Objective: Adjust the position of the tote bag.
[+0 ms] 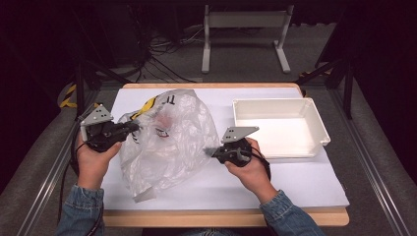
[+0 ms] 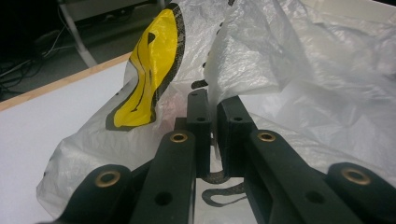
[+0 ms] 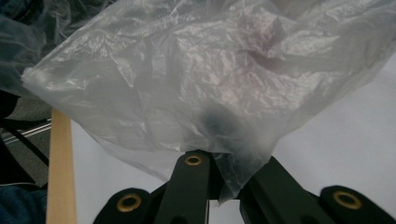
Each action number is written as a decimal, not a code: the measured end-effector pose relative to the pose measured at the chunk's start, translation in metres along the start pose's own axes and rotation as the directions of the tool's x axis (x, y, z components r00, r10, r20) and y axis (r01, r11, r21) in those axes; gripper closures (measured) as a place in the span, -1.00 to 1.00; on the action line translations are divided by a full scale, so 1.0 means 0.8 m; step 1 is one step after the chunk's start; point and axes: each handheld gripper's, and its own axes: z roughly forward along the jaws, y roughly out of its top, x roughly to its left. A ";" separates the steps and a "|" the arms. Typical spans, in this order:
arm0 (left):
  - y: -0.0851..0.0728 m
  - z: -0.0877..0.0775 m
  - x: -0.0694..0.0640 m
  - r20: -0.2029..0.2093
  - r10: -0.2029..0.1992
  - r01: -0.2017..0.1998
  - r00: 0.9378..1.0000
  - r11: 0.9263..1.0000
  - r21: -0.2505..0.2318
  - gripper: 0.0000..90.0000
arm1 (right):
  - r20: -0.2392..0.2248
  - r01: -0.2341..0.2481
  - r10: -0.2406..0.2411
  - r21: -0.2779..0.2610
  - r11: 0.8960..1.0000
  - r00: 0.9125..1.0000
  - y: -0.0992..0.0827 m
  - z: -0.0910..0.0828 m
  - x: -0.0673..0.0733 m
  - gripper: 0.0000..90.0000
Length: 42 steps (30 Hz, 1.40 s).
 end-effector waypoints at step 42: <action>-0.010 0.021 0.037 -0.137 -0.044 0.050 0.990 0.998 0.041 0.88 | 0.170 -0.019 0.052 -0.194 0.981 0.984 0.016 -0.057 -0.029 1.00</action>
